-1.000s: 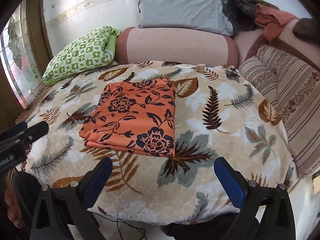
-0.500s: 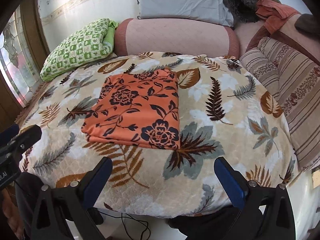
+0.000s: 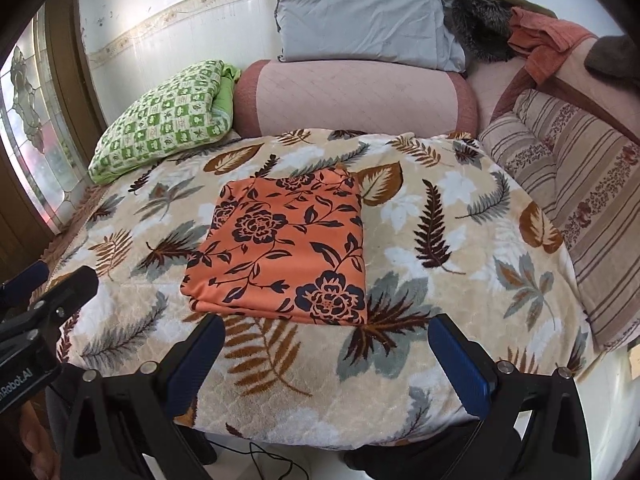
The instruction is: Fold small clothes
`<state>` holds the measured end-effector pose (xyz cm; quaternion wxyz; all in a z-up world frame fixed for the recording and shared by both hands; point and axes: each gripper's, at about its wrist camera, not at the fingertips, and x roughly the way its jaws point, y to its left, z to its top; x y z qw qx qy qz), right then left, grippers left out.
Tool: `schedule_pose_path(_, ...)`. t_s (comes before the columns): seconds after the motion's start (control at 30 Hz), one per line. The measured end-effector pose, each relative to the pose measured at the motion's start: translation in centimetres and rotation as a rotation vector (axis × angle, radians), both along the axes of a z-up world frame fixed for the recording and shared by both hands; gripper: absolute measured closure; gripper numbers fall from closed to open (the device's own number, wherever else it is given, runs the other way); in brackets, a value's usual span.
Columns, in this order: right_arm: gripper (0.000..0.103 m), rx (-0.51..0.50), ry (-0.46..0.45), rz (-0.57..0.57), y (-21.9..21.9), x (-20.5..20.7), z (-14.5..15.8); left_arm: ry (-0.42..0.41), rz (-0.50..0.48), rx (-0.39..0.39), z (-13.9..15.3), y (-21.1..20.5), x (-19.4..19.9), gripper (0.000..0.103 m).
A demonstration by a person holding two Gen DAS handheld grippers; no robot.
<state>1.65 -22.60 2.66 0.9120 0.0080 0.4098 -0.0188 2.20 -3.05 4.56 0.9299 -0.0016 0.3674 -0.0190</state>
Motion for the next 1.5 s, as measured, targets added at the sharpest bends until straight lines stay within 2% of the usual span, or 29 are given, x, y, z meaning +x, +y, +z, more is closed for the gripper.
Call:
schedule_pose_path(0.37, 0.0, -0.007, -0.011, 0.004, 0.5, 0.5, 0.2, -0.002, 0.006, 0.03, -0.4, -0.1, 0.4, 0.013)
schedule_pose_path(1.5, 0.0, -0.04, 0.02, 0.024, 1.1, 2.6, -0.9, 0.03, 0.018, 0.019, -1.6, 0.4, 2.6, 0.013)
